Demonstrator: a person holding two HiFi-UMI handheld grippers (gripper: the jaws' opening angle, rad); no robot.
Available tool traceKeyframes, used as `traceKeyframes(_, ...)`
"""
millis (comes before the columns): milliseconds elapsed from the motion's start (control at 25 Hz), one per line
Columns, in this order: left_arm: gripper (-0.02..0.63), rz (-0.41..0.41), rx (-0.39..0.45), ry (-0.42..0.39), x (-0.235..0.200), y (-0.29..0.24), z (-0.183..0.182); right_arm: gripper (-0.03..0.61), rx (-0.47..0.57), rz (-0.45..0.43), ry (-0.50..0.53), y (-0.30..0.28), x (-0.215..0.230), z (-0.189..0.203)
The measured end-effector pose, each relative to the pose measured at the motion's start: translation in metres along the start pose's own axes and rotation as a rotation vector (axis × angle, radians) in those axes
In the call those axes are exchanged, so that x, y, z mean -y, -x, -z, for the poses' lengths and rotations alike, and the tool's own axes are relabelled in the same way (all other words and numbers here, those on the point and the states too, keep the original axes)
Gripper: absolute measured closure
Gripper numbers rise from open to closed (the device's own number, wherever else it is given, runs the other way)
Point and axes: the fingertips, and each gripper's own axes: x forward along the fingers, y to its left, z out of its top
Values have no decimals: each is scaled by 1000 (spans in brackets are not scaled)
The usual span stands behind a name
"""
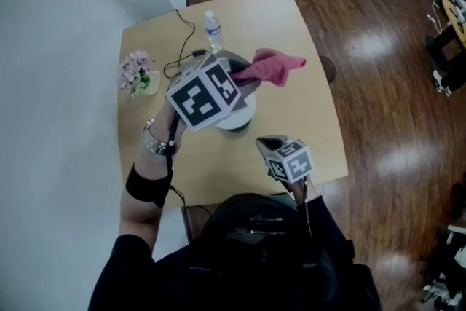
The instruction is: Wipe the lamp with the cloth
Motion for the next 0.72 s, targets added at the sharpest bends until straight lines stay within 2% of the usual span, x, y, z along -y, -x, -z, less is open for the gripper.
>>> traceKeyframes(280,520,-17,-9,1,20,20,23,574,-9,-12,22,-4,-11,5)
traceKeyframes(720,520,-99,25,122,-4,60,78,574,-45,-37,74,-28,-42,-1)
